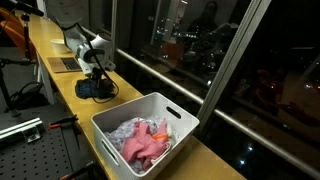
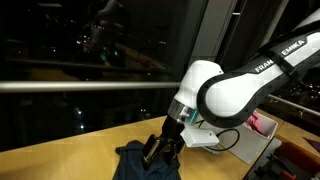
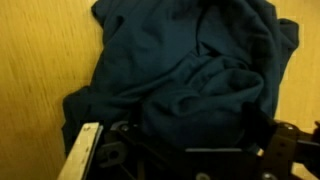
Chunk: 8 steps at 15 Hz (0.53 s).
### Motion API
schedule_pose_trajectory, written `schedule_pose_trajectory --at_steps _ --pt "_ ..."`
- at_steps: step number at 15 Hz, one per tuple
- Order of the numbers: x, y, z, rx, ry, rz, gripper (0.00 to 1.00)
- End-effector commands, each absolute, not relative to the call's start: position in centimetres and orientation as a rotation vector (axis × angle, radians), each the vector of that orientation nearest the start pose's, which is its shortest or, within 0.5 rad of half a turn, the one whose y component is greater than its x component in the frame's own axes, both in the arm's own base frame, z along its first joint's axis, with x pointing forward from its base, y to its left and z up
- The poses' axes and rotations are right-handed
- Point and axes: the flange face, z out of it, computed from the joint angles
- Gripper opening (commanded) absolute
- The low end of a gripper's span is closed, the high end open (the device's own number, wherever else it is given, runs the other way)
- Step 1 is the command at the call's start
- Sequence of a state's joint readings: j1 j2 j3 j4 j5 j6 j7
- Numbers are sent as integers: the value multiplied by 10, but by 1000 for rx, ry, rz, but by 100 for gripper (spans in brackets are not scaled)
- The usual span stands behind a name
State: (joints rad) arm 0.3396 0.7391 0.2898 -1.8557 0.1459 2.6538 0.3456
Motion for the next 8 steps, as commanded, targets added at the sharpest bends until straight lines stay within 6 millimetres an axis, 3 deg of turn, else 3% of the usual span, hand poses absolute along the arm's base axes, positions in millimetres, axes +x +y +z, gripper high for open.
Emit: schedule_pose_trajectory --at_steps 1,4,6,8 --pt "523 357 115 -2871 -41 128 100" --pt "524 346 97 -2917 14 152 100" --pt "526 340 88 -2931 46 164 74" --pt "526 335 89 -2939 77 158 59"
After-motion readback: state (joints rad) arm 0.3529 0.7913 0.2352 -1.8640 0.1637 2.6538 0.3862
